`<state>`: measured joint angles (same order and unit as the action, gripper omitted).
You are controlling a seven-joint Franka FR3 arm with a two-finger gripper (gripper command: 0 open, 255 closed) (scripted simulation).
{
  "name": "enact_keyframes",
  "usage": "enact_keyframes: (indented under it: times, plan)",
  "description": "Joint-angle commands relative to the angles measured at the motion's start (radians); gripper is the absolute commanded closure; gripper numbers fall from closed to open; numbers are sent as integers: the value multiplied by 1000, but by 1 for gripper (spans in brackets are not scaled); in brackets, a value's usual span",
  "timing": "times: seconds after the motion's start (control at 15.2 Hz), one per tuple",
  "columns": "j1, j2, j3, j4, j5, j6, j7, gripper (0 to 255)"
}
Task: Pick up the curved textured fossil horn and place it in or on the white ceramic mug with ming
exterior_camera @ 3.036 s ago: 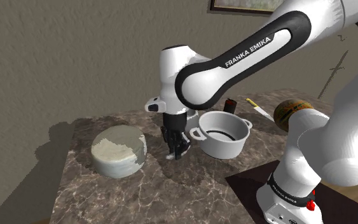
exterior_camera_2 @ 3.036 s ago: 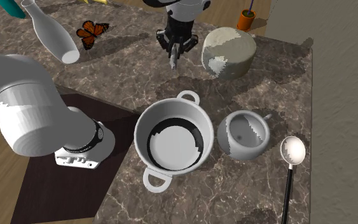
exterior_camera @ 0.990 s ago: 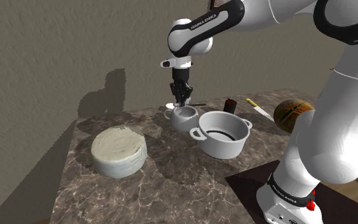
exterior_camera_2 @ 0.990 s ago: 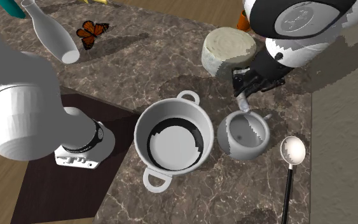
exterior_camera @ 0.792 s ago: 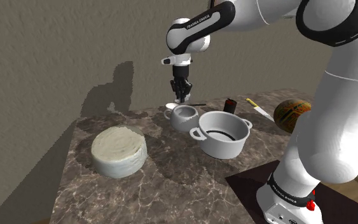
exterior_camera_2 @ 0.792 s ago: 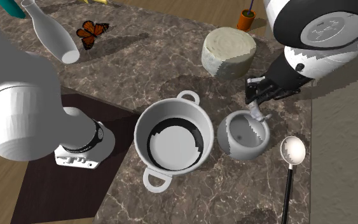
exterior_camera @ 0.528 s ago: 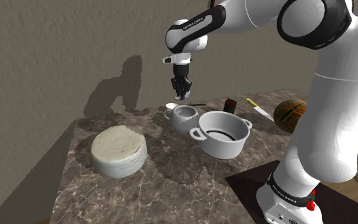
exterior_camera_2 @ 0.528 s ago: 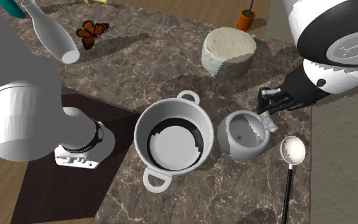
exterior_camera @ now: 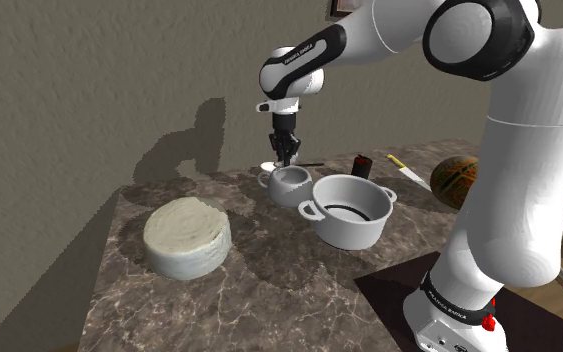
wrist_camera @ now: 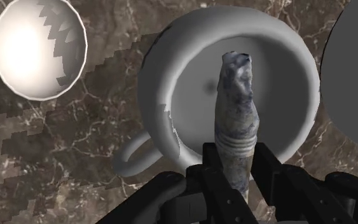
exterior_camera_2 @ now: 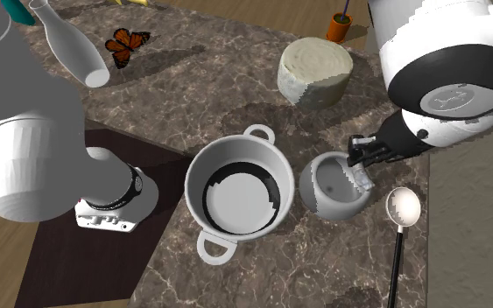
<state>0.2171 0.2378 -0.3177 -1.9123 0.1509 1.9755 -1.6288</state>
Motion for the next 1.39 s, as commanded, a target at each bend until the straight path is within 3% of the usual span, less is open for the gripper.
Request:
enact_keyframes:
  times: [0.0, 0.66, 0.73, 1.06, 1.32]
  plan:
    - [0, 11, 2, -12, 5, 23, -4, 255]
    - [-2, 29, 4, -27, 13, 55, -11, 255]
    - [-2, 29, 4, -27, 13, 55, -11, 0]
    - [-2, 29, 4, -27, 13, 55, -11, 0]
    - [-5, -2, -4, 63, -5, -65, 2, 0]
